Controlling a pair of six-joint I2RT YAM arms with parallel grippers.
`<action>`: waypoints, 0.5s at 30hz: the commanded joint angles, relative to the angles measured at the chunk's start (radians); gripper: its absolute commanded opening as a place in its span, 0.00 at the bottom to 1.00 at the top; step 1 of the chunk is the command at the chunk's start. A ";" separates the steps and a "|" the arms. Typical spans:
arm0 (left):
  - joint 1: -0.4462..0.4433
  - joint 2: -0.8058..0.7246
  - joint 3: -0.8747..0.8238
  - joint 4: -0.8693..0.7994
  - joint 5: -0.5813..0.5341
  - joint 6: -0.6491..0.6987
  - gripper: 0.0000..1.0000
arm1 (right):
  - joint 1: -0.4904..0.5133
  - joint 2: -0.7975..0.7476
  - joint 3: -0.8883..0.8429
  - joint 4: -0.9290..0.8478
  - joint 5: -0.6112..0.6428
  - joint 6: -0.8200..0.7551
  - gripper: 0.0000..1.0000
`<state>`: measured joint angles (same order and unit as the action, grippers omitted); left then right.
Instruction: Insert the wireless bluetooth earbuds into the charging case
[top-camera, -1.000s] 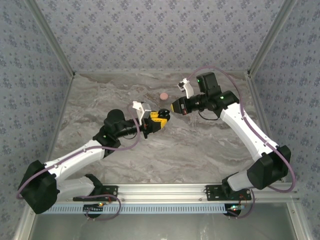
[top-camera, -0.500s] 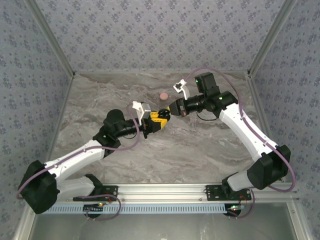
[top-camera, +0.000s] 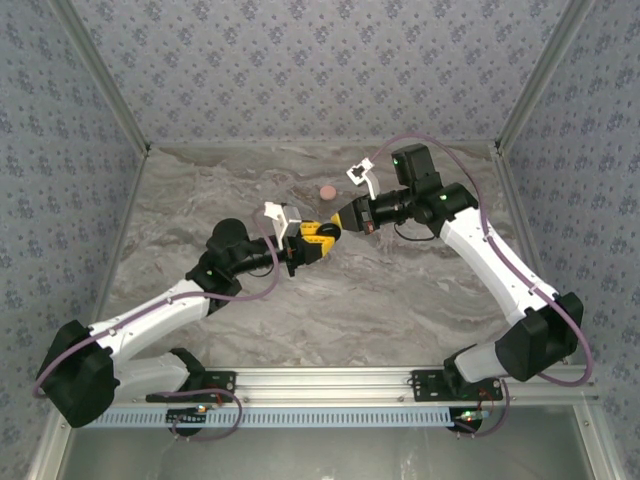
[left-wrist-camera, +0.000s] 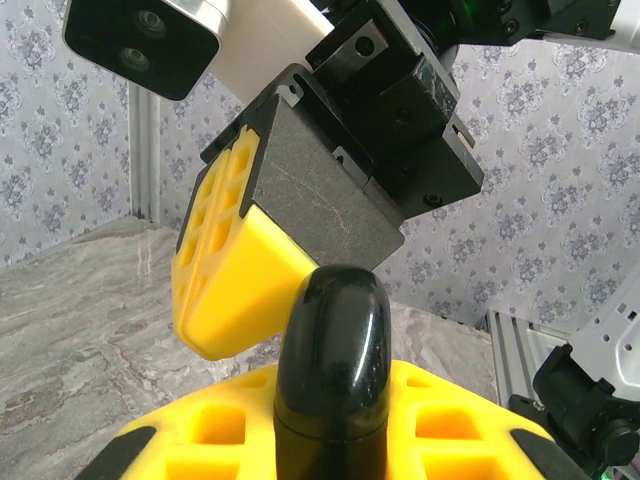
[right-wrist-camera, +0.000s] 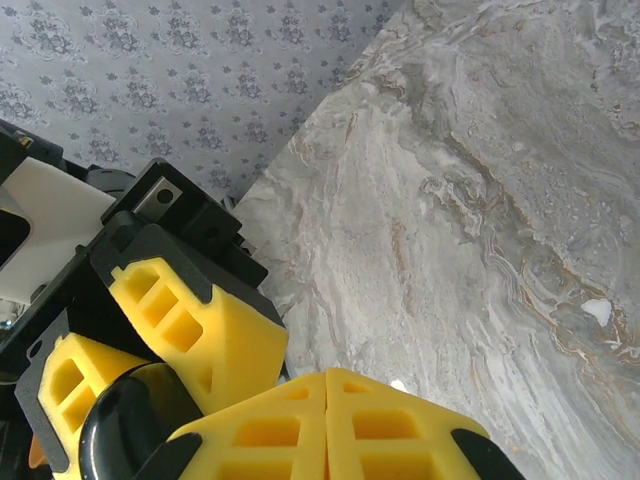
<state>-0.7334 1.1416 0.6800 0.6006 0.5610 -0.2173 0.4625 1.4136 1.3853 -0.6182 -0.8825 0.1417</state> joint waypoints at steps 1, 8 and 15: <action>-0.003 0.013 0.022 0.010 -0.021 0.006 0.13 | 0.011 -0.031 -0.002 0.002 -0.004 -0.013 0.08; -0.004 0.021 0.059 -0.103 -0.133 -0.016 0.14 | -0.009 -0.033 0.001 -0.042 0.272 0.020 0.09; -0.003 0.067 0.138 -0.290 -0.316 -0.082 0.16 | -0.032 -0.031 -0.018 -0.092 0.530 0.047 0.10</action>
<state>-0.7334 1.1938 0.7578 0.3981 0.3496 -0.2550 0.4442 1.4040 1.3834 -0.6621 -0.4999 0.1650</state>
